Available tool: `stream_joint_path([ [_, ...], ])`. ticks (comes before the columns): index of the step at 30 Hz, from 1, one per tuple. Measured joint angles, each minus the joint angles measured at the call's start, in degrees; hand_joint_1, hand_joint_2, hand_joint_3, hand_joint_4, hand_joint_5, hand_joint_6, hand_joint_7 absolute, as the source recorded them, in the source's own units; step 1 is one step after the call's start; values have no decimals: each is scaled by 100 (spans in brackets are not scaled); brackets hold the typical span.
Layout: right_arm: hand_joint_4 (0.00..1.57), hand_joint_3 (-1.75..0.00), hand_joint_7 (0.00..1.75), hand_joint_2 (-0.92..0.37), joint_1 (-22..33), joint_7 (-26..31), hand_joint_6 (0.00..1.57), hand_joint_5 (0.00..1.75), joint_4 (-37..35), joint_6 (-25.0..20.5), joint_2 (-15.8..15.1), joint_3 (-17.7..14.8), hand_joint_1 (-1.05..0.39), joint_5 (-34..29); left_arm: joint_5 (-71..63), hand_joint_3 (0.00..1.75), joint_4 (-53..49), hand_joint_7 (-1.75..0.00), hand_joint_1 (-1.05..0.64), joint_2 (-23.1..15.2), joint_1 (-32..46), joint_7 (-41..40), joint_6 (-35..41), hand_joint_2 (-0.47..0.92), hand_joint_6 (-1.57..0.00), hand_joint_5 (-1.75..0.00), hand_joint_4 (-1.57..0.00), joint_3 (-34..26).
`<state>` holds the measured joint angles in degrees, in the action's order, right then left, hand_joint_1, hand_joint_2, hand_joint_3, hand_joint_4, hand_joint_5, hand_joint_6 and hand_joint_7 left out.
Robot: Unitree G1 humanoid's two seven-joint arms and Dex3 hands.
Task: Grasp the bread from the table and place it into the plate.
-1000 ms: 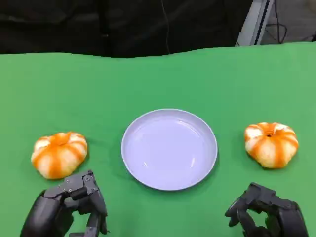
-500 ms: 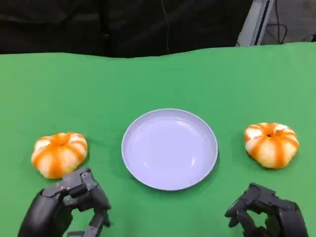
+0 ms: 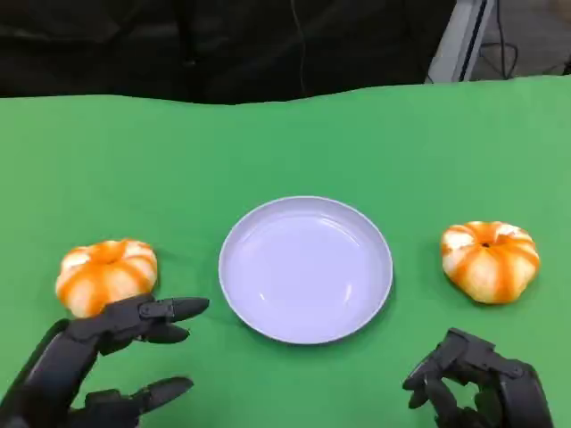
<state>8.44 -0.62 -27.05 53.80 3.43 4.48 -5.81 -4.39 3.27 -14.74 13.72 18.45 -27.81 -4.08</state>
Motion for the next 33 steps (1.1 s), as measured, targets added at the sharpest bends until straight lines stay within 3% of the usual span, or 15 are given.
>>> stream_joint_path([
  [5, 88, -50, 119, -88, -10, -3, 91, 149, 4, -10, 9, 13, -71, 2, -1707, 15, -22, -1, -55, -556, -565, -638, 54, 92, -51, -43, -37, -21],
  [10, 88, -52, 119, -86, -11, -2, 91, 150, 8, -14, 11, 15, -71, 2, -2750, 16, -261, -1, -57, -780, -1052, -1240, 263, 92, -53, -41, -36, 98],
  [22, 89, -57, 118, -83, 13, -56, 92, 149, 59, -40, 13, 73, -72, 99, -4120, 17, -1780, 0, -58, -935, -2206, -2617, 954, 92, -49, -35, -36, 857],
  [33, 88, -56, 118, -84, 55, -42, 92, 149, 134, -72, 11, 92, -71, 99, -4340, 18, -3606, 0, -60, -980, -3241, -3143, 1546, 92, -45, -29, -37, 1647],
])
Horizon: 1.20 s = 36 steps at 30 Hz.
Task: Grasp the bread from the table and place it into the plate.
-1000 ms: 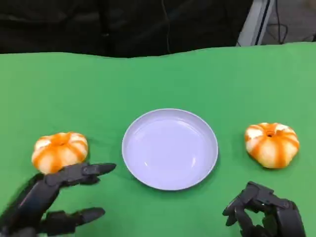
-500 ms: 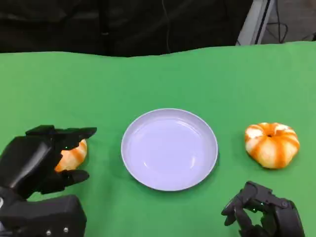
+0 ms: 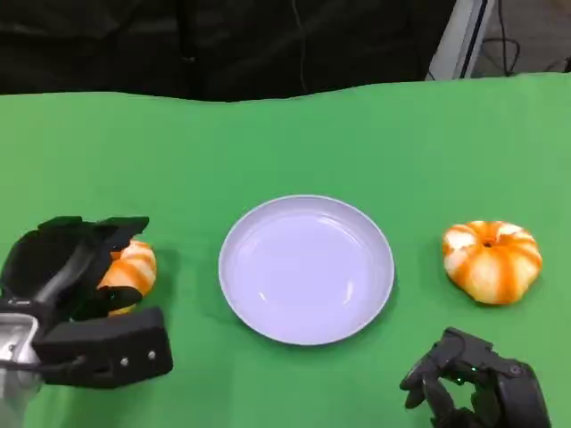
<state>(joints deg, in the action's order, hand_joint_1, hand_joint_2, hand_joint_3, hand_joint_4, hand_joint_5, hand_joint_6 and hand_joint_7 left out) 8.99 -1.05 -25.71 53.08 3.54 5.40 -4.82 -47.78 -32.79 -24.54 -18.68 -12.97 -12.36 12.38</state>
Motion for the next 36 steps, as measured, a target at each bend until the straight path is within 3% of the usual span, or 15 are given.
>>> stream_joint_path([
  [9, 89, -55, 117, -85, 20, -3, 93, 148, 12, -1, 0, 7, -70, 2, 131, 24, -1043, 0, -62, 24, -512, -303, 71, 92, -44, -21, -39, 438],
  [21, 89, -53, 116, -86, 28, -14, 92, 147, 12, 4, -6, 8, -69, 49, 434, 28, -2959, -1, -61, 365, -1524, -292, -22, 92, -44, -15, -41, 998],
  [24, 89, -53, 116, -86, 31, -17, 92, 147, 18, 3, -7, 9, -70, 49, 573, 16, -3214, -3, -43, 390, -1634, -316, -168, 92, -53, -13, -50, 1044],
  [30, 89, -52, 115, -86, 47, -22, 92, 147, 29, 3, -8, 8, -69, 51, 939, 10, -3588, -5, -32, 419, -1772, -227, -580, 92, -64, -13, -61, 1051],
  [31, 89, -51, 115, -86, 47, -31, 92, 147, 29, 3, -8, 9, -69, 55, 981, 19, -3610, -38, -23, 419, -1783, -228, -599, 91, -86, -73, -78, 1059],
  [32, 89, -51, 115, -87, 47, -37, 92, 147, 29, 3, -8, 9, -69, 56, 995, 30, -3633, -72, -17, 422, -1787, -328, -634, 88, -93, -123, -83, 1064],
  [33, 89, -51, 115, -87, 48, -37, 92, 147, 29, 3, -8, 8, -69, 56, 998, 35, -3661, -84, -15, 436, -1786, -530, -687, 86, -95, -140, -84, 1071],
  [34, 89, -51, 115, -87, 47, -37, 92, 147, 29, 3, -8, 8, -69, 54, 1001, 47, -3681, -128, -13, 457, -1785, -733, -733, 78, -83, -157, -85, 1078],
  [35, 88, -51, 116, -87, 47, -37, 92, 147, 29, 3, -8, 8, -68, 50, 983, 71, -3699, -155, -11, 466, -1784, -1028, -803, 64, -74, -167, -88, 1115],
  [36, 88, -52, 116, -87, 49, -37, 92, 147, 29, 4, -8, 7, -68, 49, 952, 80, -3717, -165, -11, 468, -1776, -1289, -877, 60, -71, -171, -88, 1168],
])
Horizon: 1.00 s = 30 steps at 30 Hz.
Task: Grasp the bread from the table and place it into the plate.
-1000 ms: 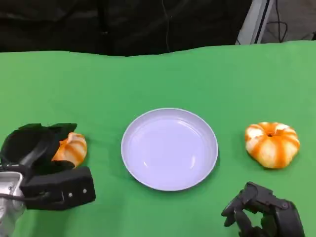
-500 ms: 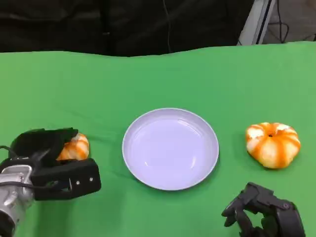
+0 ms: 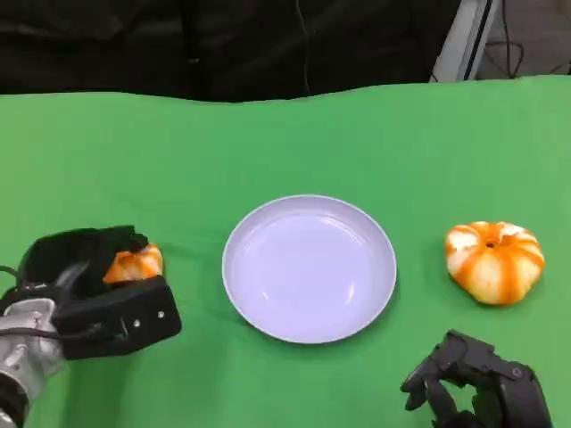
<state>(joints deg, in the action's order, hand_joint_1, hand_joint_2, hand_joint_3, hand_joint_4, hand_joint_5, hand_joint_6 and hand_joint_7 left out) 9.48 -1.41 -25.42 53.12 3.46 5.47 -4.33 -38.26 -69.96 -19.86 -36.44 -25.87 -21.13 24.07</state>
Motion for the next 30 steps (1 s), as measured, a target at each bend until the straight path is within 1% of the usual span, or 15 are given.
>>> stream_joint_path([
  [2, 88, -52, 116, -86, 2, 0, 92, 147, 0, 0, 0, 0, -69, -2, -99, 86, -24, -173, -8, 1, 6, -425, -140, 53, -66, -174, -84, 115],
  [7, 88, -53, 116, -86, -2, 1, 92, 147, -2, 0, 0, -1, -68, -2, -315, 91, -60, -175, -10, -16, 6, -915, -383, 53, -62, -175, -79, 362],
  [14, 89, -54, 117, -86, -4, 2, 92, 148, -3, 0, 0, -3, -68, -3, -503, 88, -70, -175, -7, -47, 7, -1284, -488, 46, -65, -175, -83, 517],
  [21, 89, -55, 117, -85, -5, 26, 92, 148, -3, 0, 0, -7, -67, 0, -553, 87, -70, -175, -8, -143, 7, -1575, -578, 46, -65, -175, -83, 558],
  [26, 89, -56, 117, -84, -4, 25, 92, 148, -3, -1, -1, -6, -67, -2, -546, 90, -70, -175, -8, -156, 7, -1605, -600, 47, -64, -175, -82, 550],
  [30, 89, -55, 117, -85, -4, 24, 92, 148, -3, -1, -1, -6, -68, -1, -546, 88, -70, -174, -6, -178, 7, -1606, -597, 43, -65, -175, -82, 550],
])
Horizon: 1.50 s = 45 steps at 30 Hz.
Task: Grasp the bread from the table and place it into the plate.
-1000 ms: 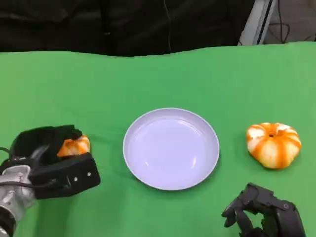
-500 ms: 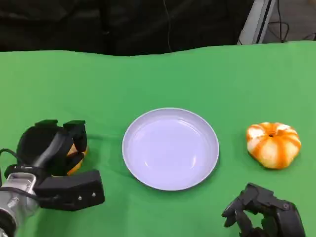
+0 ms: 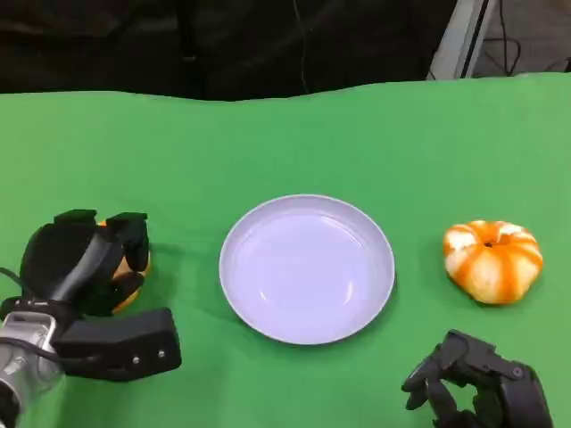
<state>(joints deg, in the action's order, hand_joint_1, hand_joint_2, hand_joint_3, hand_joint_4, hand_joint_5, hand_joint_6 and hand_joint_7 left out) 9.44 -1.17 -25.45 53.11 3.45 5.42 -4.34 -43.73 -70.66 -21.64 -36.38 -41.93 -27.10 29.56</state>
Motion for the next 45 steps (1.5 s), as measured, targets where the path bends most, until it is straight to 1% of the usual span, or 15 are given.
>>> stream_joint_path([
  [3, 88, -55, 117, -85, 0, 0, 92, 149, 0, 0, 0, 0, -68, 0, 0, 87, 2, -171, -6, -19, 0, 0, 16, 43, -67, -175, -83, 0],
  [5, 88, -55, 117, -85, 0, 0, 92, 149, 1, 0, 0, 0, -68, 0, 1, 89, 6, -174, -5, -41, 2, -15, -6, 40, -68, -175, -84, -8],
  [8, 88, -56, 117, -84, 1, 0, 91, 149, 1, 0, 0, 2, -67, 0, 28, 101, 69, -174, -2, -89, 48, -184, -162, 34, -69, -175, -87, -62],
  [10, 88, -57, 117, -84, 1, 1, 91, 149, 1, 0, 0, 2, -68, -1, 54, 109, 154, -175, 0, -119, 122, -282, -308, 32, -70, -175, -87, -90],
  [12, 88, -58, 117, -83, 1, 1, 91, 149, 1, 0, 0, 2, -68, -1, 67, 113, 236, -175, -1, -144, 176, -336, -407, 32, -70, -175, -88, -109],
  [17, 88, -58, 117, -83, -2, 0, 91, 149, 1, -2, 0, 2, -67, -1, 153, 115, 579, -175, -1, -224, 258, -341, -623, 30, -70, -175, -87, -254],
  [23, 88, -59, 117, -83, -6, 1, 92, 149, -1, -2, 0, 3, -67, -1, 137, 120, 906, -175, -2, -239, 368, -434, -719, 31, -72, -175, -90, -279],
  [33, 88, -60, 116, -82, -7, 1, 92, 149, -3, -2, 0, 3, -67, -1, 135, 122, 966, -175, -2, -265, 370, -434, -722, 29, -72, -175, -90, -296],
  [34, 88, -61, 116, -82, -7, 1, 92, 149, -3, -2, 0, 3, -67, -1, 135, 132, 967, -172, -5, -265, 370, -434, -722, 28, -73, -175, -92, -297],
  [35, 88, -60, 116, -81, -6, 1, 92, 149, -2, -2, 1, 3, -67, 1, 142, 136, 1059, -171, -6, -271, 394, -406, -732, 28, -74, -175, -92, -302],
  [37, 88, -60, 116, -81, -3, 0, 92, 149, -12, -3, 1, 7, -68, 5, 254, 139, 1518, -169, -8, -173, 423, -84, -867, 28, -74, -175, -93, -306],
  [40, 88, -60, 116, -81, -63, -13, 92, 149, -13, -3, 29, 35, -68, 0, 390, 140, 2059, -168, -8, 180, 429, 355, -1014, 27, -75, -175, -93, -296],
  [41, 88, -60, 116, -81, -68, -14, 92, 149, -13, -3, 32, 36, -68, 1, 391, 140, 2149, -168, -8, 240, 432, 433, -1031, 27, -75, -175, -93, -297],
  [43, 89, -59, 116, -81, -33, -13, 92, 149, -14, -3, 27, 21, -68, 7, 393, 140, 2261, -168, -8, 289, 433, 530, -1028, 27, -75, -175, -93, -316],
  [45, 89, -60, 116, -82, -11, -11, 92, 149, -18, -3, 24, 16, -68, 6, 398, 142, 2300, -173, -7, 298, 437, 589, -1024, 27, -74, -175, -94, -368],
])
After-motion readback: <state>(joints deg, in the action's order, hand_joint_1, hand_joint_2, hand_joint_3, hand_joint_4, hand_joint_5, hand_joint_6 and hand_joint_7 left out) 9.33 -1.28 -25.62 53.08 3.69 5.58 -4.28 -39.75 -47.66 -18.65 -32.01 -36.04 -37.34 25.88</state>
